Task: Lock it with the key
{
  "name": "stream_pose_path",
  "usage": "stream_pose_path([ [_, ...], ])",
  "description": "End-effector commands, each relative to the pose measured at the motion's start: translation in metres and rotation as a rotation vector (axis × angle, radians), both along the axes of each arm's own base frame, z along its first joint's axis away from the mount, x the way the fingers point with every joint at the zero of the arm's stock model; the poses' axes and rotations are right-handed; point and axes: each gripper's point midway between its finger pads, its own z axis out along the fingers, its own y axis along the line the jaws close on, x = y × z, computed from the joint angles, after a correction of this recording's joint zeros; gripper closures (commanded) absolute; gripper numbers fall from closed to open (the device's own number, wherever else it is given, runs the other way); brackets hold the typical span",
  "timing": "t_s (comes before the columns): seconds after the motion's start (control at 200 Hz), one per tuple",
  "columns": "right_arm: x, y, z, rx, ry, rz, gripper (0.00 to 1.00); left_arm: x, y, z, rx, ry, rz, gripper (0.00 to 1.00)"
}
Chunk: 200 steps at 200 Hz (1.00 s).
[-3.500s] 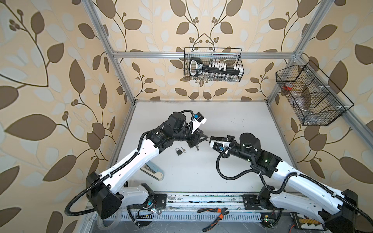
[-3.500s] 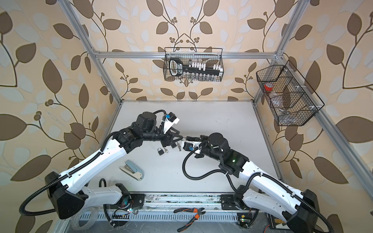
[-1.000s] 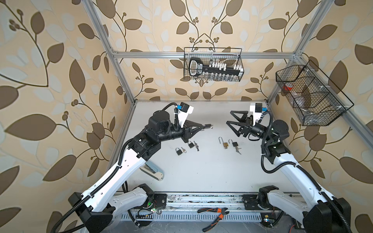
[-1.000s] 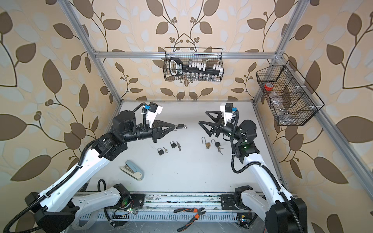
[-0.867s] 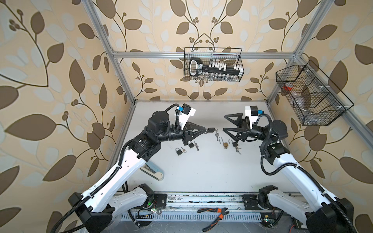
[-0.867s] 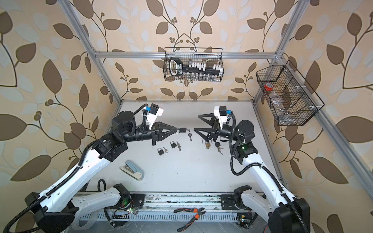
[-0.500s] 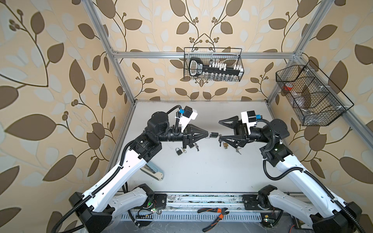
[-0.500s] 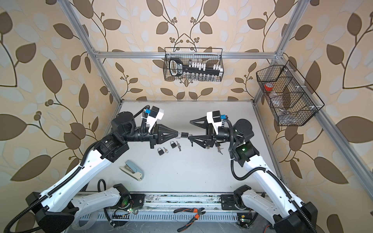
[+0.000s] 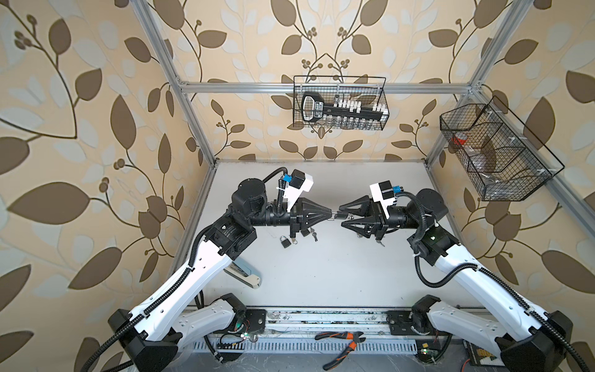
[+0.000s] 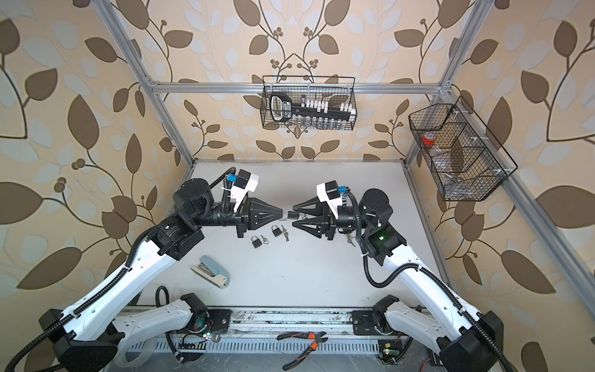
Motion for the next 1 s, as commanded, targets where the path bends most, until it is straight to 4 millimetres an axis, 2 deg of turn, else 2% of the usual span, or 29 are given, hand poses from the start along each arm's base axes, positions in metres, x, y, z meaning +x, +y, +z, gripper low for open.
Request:
stream_pose_path([
  [0.0, -0.007, 0.0, 0.016, 0.024, -0.038, 0.023, 0.57, -0.014, 0.004, 0.021, -0.053, -0.096, -0.038, 1.0],
  [0.175, -0.012, -0.001, 0.021, 0.04, -0.036, 0.037, 0.62, -0.013, 0.004, 0.02, -0.049, -0.097, -0.034, 1.0],
  [0.425, -0.009, 0.0, 0.02, 0.036, -0.021, 0.035, 0.7, -0.013, 0.004, 0.023, -0.056, -0.098, -0.037, 1.0],
  [0.685, -0.014, 0.002, 0.024, 0.045, -0.02, 0.055, 0.84, -0.012, 0.004, 0.022, -0.053, -0.096, -0.032, 1.0],
  [0.88, -0.017, 0.0, 0.027, 0.051, -0.023, 0.057, 1.0, -0.012, 0.005, 0.023, -0.053, -0.102, -0.022, 1.0],
  [0.995, -0.017, -0.001, 0.029, 0.051, -0.02, 0.046, 1.0, -0.011, 0.006, 0.025, -0.057, -0.105, -0.008, 1.0],
])
